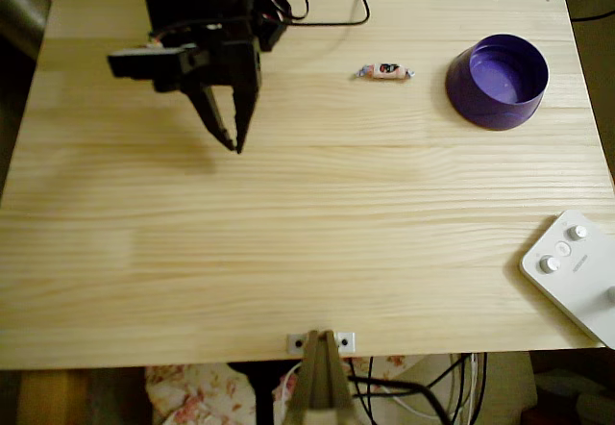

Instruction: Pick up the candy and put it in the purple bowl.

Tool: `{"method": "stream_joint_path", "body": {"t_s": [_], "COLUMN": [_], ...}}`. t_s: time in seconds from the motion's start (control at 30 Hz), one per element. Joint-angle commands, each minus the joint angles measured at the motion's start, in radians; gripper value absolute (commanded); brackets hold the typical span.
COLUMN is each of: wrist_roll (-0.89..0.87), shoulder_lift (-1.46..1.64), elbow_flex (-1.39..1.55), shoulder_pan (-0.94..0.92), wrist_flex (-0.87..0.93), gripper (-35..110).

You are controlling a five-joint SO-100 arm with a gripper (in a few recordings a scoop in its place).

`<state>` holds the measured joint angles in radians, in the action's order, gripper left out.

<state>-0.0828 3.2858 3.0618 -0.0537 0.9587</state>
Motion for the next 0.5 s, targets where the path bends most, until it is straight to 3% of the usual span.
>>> {"method": "stream_joint_path", "body": {"t_s": [0.0,0.47], "wrist_roll": [-0.023,-0.031], "shoulder_lift": [0.014,0.014], "elbow_flex": [-0.044,-0.288], "shoulder_pan": [0.035,0.153], "wrist_flex": [-0.012,0.086], "gripper": [0,0]}}
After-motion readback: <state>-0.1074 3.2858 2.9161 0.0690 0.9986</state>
